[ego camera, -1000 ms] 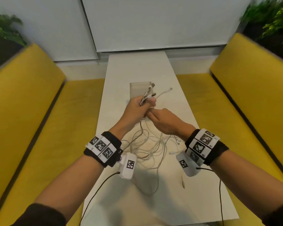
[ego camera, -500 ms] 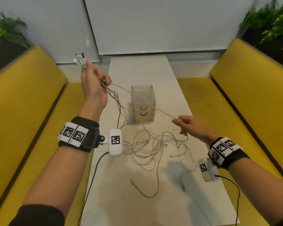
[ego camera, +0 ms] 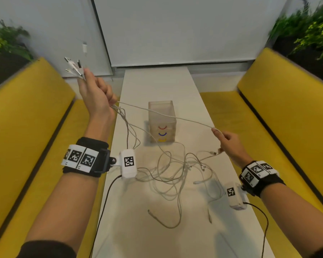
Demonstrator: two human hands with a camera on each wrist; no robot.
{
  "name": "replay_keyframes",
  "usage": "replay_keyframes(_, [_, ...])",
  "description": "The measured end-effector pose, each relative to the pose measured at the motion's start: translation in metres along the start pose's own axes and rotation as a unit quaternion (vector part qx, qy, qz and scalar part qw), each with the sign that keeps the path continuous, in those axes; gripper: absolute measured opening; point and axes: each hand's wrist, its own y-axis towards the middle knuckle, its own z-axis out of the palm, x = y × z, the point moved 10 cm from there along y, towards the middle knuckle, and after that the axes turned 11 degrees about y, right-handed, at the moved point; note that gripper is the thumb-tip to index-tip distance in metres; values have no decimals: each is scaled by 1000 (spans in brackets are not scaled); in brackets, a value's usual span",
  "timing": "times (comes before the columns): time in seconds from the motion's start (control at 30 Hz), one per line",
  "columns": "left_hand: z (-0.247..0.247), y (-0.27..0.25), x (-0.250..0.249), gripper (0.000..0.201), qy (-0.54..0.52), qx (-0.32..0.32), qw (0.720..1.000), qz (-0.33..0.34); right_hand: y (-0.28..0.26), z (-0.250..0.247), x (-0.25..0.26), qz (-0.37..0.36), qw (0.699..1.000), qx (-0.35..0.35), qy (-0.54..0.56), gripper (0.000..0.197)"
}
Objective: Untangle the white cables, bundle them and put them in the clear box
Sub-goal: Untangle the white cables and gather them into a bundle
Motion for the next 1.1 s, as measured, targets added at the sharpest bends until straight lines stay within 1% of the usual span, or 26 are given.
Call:
replay_keyframes(0.03, [-3, 1, -2, 29, 13, -8, 1000, 9, -2, 2, 3, -22, 997, 7, -67, 55])
replay_keyframes(0.07, [-6, 3, -4, 27, 19, -16, 1000, 17, -4, 5, 5, -46, 986, 22, -158, 56])
replay_keyframes(0.1, [-9, 5, -5, 25, 19, -22, 999, 21, -4, 6, 3, -67, 964, 40, -253, 58])
replay_keyframes(0.17, [-15, 9, -7, 25, 21, -34, 999, 24, -2, 10, -8, -77, 900, 83, -422, 57])
replay_keyframes(0.2, [-16, 10, -8, 25, 25, -38, 999, 25, 0, 11, -18, -68, 869, 103, -480, 52])
replay_keyframes(0.23, [-16, 10, -8, 25, 28, -38, 999, 28, 1, 12, -26, -58, 848, 121, -513, 46])
replay_keyframes(0.33, [-12, 8, -7, 25, 33, -34, 998, 36, 2, 15, -45, -1, 831, 167, -531, 29])
replay_keyframes(0.43, [-9, 7, -7, 24, 44, -35, 997, 43, 1, 14, -61, 55, 821, 195, -534, 21])
replay_keyframes(0.5, [-9, 8, -10, 23, 49, -38, 997, 49, -2, 8, -72, 90, 813, 205, -538, 32])
replay_keyframes(0.57, [-12, 11, -13, 22, 44, -40, 997, 53, -8, 0, -82, 124, 794, 214, -556, 41])
replay_keyframes(0.6, [-12, 12, -14, 22, 40, -39, 997, 53, -9, -3, -85, 132, 780, 215, -572, 42])
replay_keyframes(0.67, [-12, 13, -14, 22, 46, -39, 997, 55, -11, -5, -88, 127, 751, 218, -611, 54])
replay_keyframes(0.7, [-11, 12, -14, 22, 52, -38, 996, 58, -12, -3, -88, 121, 746, 216, -618, 60])
replay_keyframes(0.73, [-10, 11, -13, 22, 58, -34, 996, 58, -12, -1, -88, 112, 758, 209, -608, 61])
replay_keyframes(0.77, [-7, 10, -11, 23, 63, -28, 996, 57, -11, 2, -86, 101, 781, 202, -583, 59])
replay_keyframes(0.83, [-1, 9, -8, 22, 82, -9, 995, 54, -7, 6, -82, 76, 828, 184, -524, 46])
replay_keyframes(0.87, [3, 8, -5, 22, 94, 3, 994, 52, -4, 8, -77, 60, 847, 173, -499, 40])
replay_keyframes(0.93, [13, 4, 1, 21, 112, 29, 992, 45, 2, 14, -62, 25, 877, 153, -455, 35])
replay_keyframes(1.0, [22, -1, 8, 19, 124, 54, 990, 34, 6, 21, -43, -12, 899, 132, -418, 32])
replay_keyframes(1.1, [40, -12, 20, 16, 149, 111, 982, 18, 9, 30, -11, -68, 919, 111, -372, 25])
